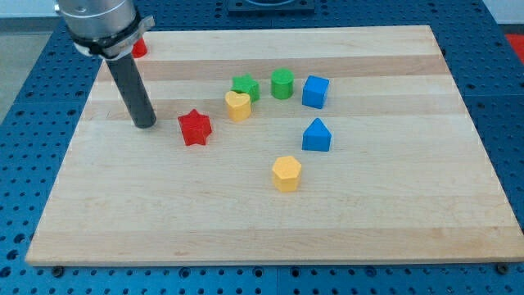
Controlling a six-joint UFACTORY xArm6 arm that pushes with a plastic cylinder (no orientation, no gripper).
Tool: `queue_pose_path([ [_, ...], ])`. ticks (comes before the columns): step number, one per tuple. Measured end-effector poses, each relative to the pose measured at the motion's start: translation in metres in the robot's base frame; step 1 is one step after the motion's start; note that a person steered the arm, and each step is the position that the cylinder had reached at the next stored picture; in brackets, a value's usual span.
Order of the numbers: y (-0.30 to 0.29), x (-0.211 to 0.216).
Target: Push red star above green circle
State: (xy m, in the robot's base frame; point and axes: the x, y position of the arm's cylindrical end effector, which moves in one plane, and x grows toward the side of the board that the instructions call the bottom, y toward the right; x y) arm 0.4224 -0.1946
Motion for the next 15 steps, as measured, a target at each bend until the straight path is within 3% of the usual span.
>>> queue_pose_path([
  [2,0.000,0.047],
  [3,0.020,0.078],
  [4,0.063,0.081],
  [6,0.095,0.057],
  [15,0.061,-0.026],
])
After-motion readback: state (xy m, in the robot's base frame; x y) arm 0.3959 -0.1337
